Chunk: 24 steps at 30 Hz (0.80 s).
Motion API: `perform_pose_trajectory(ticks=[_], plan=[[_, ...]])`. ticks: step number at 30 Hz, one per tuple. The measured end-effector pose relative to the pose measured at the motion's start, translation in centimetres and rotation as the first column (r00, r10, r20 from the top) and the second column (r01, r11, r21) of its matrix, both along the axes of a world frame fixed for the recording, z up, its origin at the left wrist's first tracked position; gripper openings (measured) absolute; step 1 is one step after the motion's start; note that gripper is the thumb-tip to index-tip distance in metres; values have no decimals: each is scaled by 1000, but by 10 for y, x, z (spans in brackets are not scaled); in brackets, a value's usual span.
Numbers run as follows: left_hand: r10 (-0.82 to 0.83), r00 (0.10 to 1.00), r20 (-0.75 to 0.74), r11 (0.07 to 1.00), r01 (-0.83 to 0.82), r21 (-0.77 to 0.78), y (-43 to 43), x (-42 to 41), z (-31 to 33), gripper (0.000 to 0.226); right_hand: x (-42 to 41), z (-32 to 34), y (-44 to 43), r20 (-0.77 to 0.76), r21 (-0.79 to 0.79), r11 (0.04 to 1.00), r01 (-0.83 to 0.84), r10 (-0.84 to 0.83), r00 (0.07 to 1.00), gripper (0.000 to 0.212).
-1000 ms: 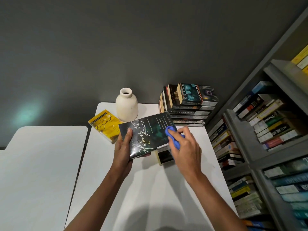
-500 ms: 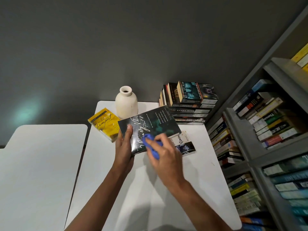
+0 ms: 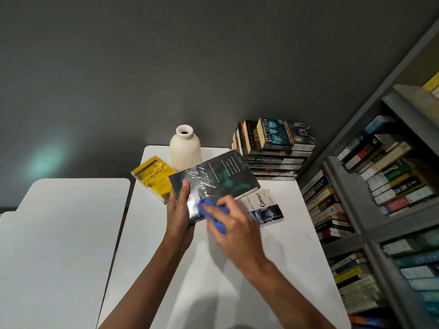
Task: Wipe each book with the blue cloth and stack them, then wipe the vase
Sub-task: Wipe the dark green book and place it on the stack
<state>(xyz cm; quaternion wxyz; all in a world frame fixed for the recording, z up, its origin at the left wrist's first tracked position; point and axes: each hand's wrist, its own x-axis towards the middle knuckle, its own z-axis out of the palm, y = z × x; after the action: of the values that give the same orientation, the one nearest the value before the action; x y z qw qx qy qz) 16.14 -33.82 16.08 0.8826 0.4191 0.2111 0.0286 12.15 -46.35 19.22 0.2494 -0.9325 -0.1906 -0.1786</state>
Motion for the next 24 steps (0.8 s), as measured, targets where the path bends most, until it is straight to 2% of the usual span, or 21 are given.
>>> perform_pose_trajectory(ticks=[4,6,9,10,12,14,15,17,20,22,24], plan=[[-57,998,19,997,56,54,2,1,7,31,24,3,-34,5,58,968,245,-246,969,25],[-31,999,23,999,31,21,-2,1,8,32,16,2,-14,26,61,976,208,-210,977,27],[29,1000,8,997,-29,-73,-5,2,3,48,-12,-4,22,35,23,999,-23,22,999,27],[19,1000,-3,995,-19,-96,-4,1,3,55,-11,-5,19,30,10,999,-49,49,998,27],[-41,999,-4,994,40,-106,0,2,3,62,4,-3,-4,18,33,998,45,-46,999,27],[-92,996,21,991,93,-96,1,3,6,57,20,0,-25,11,84,976,201,-202,979,26],[-108,994,30,988,111,-110,0,3,7,54,22,1,-27,11,92,970,224,-226,974,25],[-104,994,12,984,105,-144,-3,2,8,56,14,4,-8,16,56,988,144,-146,989,24],[-119,993,3,982,118,-147,-3,-1,7,71,-4,7,15,20,-13,999,-49,49,999,25],[-156,988,17,980,157,-120,-1,0,7,60,9,12,3,15,0,1000,-3,3,1000,23],[-204,977,63,972,210,-105,1,2,7,51,29,18,-13,20,25,992,126,-127,992,22]])
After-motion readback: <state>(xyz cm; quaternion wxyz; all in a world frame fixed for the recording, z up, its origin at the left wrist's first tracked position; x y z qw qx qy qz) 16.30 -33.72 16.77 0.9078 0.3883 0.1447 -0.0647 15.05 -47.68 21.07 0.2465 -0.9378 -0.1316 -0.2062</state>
